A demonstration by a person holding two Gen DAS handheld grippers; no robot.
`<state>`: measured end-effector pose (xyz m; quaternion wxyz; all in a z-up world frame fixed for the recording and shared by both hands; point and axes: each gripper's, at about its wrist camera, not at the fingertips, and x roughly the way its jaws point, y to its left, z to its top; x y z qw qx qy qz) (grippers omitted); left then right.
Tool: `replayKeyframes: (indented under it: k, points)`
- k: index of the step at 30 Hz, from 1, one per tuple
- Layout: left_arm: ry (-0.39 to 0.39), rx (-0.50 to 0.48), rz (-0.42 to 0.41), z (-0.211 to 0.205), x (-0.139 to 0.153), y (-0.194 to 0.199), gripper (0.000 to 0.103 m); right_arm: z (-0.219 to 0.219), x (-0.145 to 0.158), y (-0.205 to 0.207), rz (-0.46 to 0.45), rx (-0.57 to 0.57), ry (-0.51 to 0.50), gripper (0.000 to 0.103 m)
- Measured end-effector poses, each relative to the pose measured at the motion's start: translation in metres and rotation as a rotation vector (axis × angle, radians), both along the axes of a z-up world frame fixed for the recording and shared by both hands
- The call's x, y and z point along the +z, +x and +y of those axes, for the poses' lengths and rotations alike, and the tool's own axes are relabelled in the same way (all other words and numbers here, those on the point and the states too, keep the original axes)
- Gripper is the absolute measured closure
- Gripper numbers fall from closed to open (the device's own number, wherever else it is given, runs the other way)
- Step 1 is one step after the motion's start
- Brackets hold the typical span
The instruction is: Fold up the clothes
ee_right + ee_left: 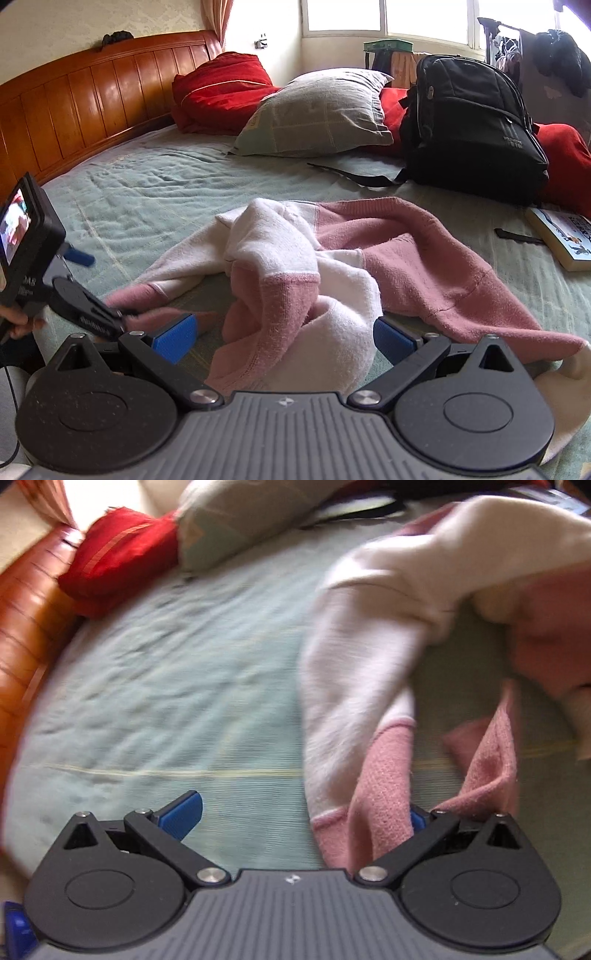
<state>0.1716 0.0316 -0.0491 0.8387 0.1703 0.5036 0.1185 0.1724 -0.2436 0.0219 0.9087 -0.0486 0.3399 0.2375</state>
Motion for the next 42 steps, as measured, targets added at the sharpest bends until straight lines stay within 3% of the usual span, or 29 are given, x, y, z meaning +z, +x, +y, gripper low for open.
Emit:
replayKeyframes:
  k: [3, 7, 23, 29, 41, 42]
  points:
    - [0.112, 0.037, -0.018, 0.022, 0.002, 0.009, 0.000, 0.002, -0.001, 0.001, 0.002, 0.000, 0.013, 0.000]
    - [0.179, 0.120, -0.028, 0.057, 0.003, 0.028, 0.000, 0.008, -0.002, 0.003, 0.006, 0.012, 0.019, 0.000]
    - [0.190, 0.330, -0.126, 0.155, 0.019, 0.096, 0.000, 0.009, 0.001, 0.020, 0.007, -0.026, 0.032, 0.000]
    - [0.228, 0.363, -0.127, 0.185, 0.023, 0.114, 0.000, 0.001, 0.002, 0.030, 0.006, -0.058, 0.044, 0.000]
    - [0.378, 0.484, -0.278, 0.242, 0.067, 0.159, 0.001, -0.004, 0.003, 0.043, 0.005, -0.137, 0.035, 0.000]
    - [0.353, 0.479, -0.274, 0.245, 0.069, 0.158, 0.001, -0.005, 0.003, 0.045, 0.007, -0.141, 0.033, 0.000]
